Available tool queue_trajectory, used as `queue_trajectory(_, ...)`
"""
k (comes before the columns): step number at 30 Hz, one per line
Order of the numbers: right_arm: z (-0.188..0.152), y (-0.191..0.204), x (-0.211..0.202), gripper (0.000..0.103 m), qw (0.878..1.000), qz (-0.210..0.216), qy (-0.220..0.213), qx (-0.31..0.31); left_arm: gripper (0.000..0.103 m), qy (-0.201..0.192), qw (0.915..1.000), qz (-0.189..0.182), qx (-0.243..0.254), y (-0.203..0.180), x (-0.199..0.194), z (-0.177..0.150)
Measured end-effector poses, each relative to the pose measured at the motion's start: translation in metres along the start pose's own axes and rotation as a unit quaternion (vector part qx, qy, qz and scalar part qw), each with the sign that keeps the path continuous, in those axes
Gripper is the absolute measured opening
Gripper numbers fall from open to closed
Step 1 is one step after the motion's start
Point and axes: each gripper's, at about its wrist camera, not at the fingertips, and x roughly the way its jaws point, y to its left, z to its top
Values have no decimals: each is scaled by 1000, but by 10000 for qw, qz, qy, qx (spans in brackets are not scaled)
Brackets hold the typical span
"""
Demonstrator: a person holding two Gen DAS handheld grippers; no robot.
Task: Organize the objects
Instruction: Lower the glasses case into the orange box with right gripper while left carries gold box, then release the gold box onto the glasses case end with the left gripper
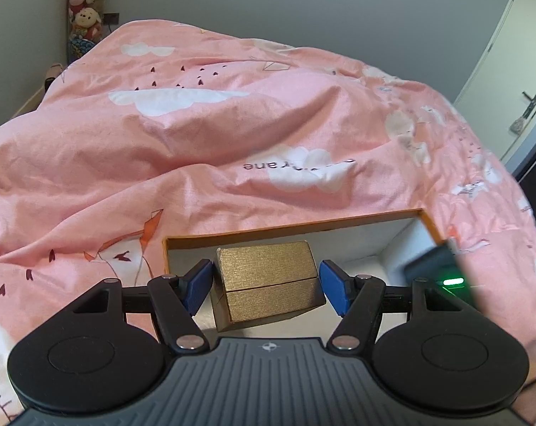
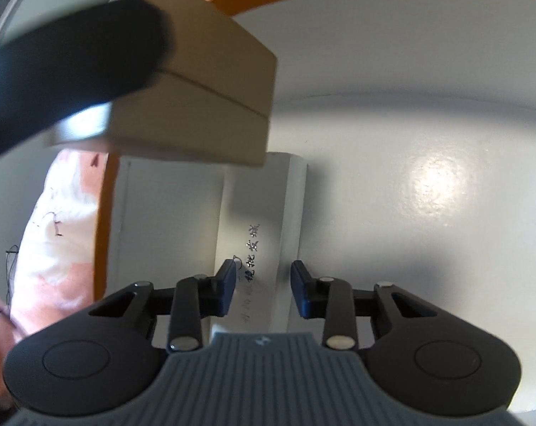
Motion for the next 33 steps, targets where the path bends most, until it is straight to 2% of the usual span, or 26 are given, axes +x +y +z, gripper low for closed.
queue_trajectory(4,-3,-11,-22,38,9985,-369,-386,-74,76,-74,9990,175,410,-9,14,-4)
queue_trajectory(9,-17,-25,-40,38,9976,-411,-547,83,76,72,9935,622,955,-21,29,-11)
queue_trajectory(10,-6,-21,-38,38,9974,-438,-564,99,76,106,9916,781,1026,-23,33,-12)
queue_trajectory(14,-9,-24,-46,38,9974,-390,-594,110,76,175,9851,1194,1229,-26,43,-14)
queue_trajectory(16,14,-22,-41,38,9974,-387,-596,121,76,253,9832,1290,1262,-27,48,-15)
queue_trajectory(22,13,-30,-41,38,9971,-406,-623,191,77,385,9809,1369,1325,-27,53,-14)
queue_trajectory(26,10,-32,-43,38,9969,-390,-648,200,80,358,9827,1356,1213,-24,51,-11)
queue_trajectory(33,7,-30,-46,38,9969,-334,-691,190,79,61,9917,883,936,-23,19,-9)
